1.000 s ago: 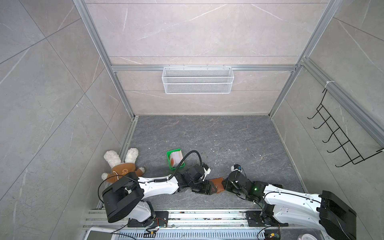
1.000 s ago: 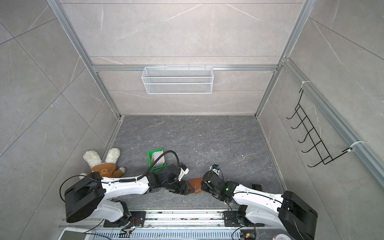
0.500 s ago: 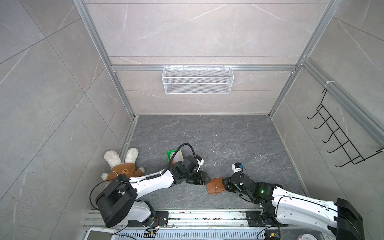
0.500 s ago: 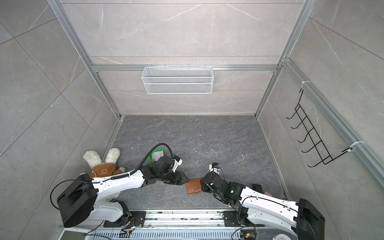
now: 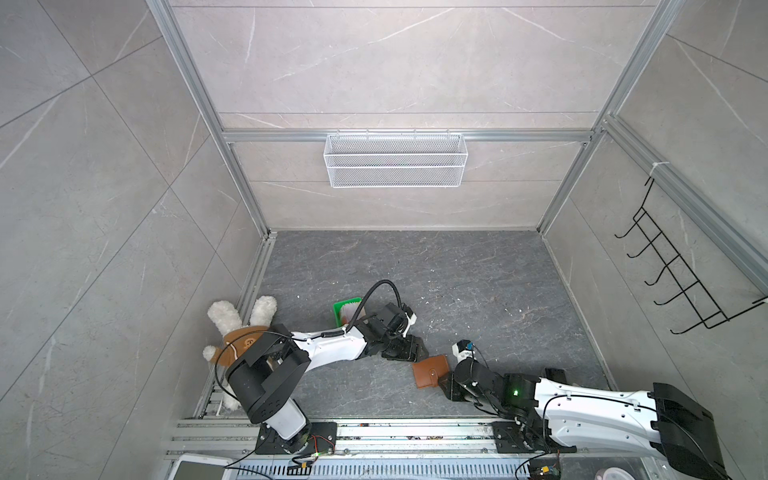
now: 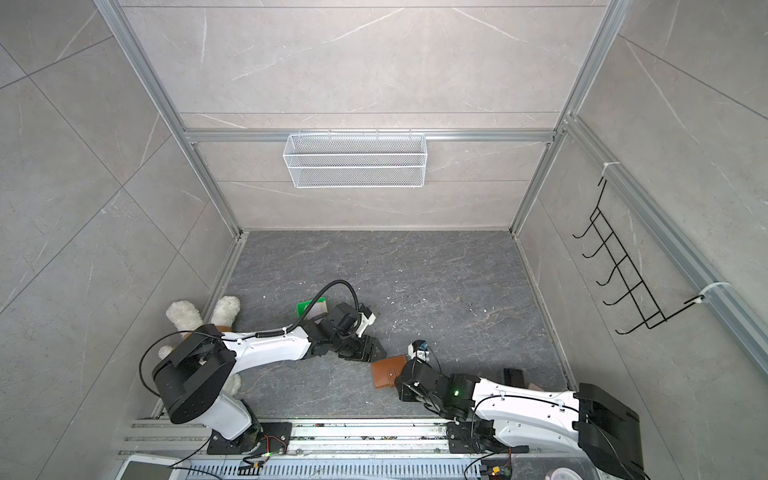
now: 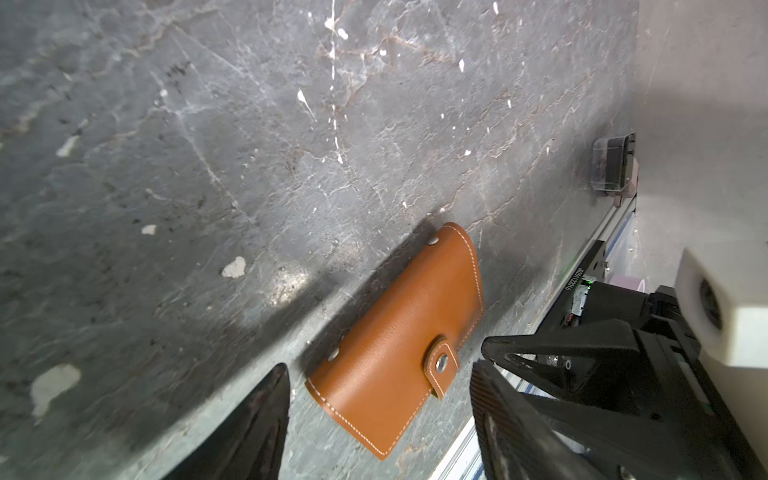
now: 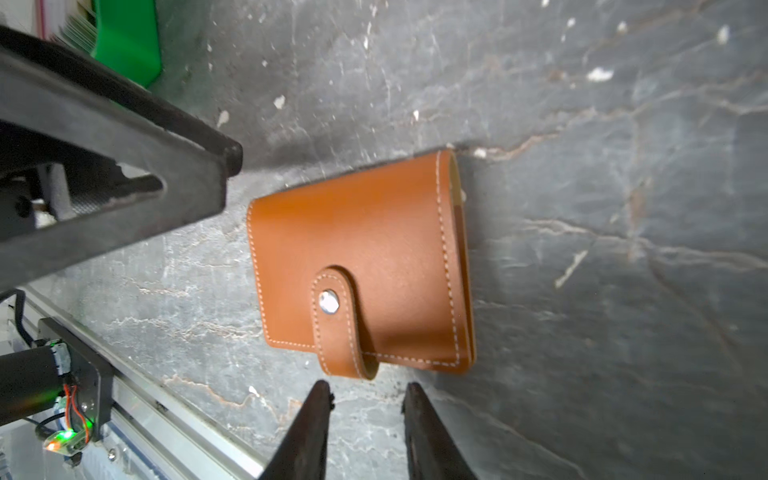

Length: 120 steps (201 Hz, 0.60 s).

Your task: Put the credit cards into the card holder

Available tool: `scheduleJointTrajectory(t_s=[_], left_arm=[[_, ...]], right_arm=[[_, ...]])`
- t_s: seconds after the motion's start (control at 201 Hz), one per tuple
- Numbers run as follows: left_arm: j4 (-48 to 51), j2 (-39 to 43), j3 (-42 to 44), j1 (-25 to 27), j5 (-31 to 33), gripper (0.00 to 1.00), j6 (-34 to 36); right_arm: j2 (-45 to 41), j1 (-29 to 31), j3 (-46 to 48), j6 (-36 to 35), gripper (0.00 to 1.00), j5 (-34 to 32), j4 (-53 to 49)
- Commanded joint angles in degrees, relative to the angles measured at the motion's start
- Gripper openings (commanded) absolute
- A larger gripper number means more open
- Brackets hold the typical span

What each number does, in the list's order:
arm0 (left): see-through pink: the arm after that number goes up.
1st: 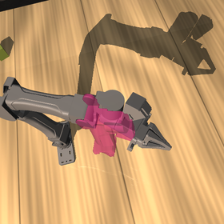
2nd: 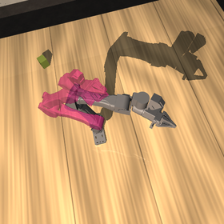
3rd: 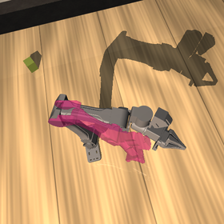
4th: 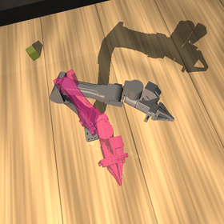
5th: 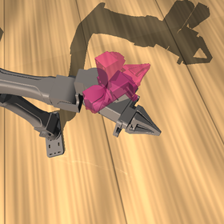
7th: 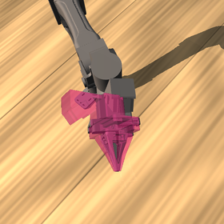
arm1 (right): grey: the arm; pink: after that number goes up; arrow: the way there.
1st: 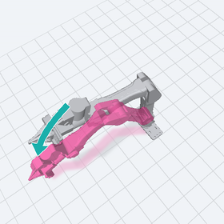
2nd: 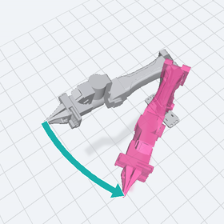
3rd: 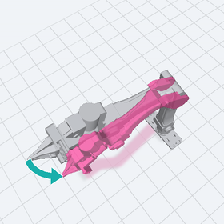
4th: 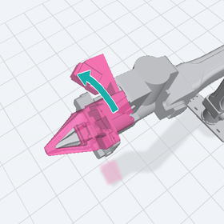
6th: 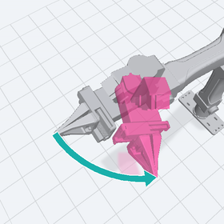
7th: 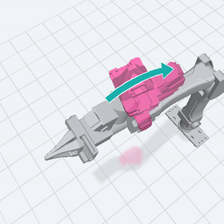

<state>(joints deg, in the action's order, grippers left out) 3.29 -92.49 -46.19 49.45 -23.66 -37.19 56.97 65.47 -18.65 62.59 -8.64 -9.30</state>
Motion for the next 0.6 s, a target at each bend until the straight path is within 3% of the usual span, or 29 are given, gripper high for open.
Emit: scheduleJointTrajectory(t_s=[0.0, 0.428, 0.592], left_arm=[[-0.7, -1.2, -2.2, -0.1, -3.1, 0.71, 1.6], [-2.4, -3.7, -1.2, 0.5, -7.0, 0.7, -0.6], [-3.6, -3.3, -0.2, 3.2, -7.9, 0.7, -1.8]], right_arm=[[0.4, 0.5, 2.4, 3.5, 0.32, -0.6, 4.0], [1.8, 0.5, 7.4, 12.6, 0.26, -7.3, 8.0], [3.2, 0.2, 8.5, 13.8, 0.26, -9.1, 11.8]])
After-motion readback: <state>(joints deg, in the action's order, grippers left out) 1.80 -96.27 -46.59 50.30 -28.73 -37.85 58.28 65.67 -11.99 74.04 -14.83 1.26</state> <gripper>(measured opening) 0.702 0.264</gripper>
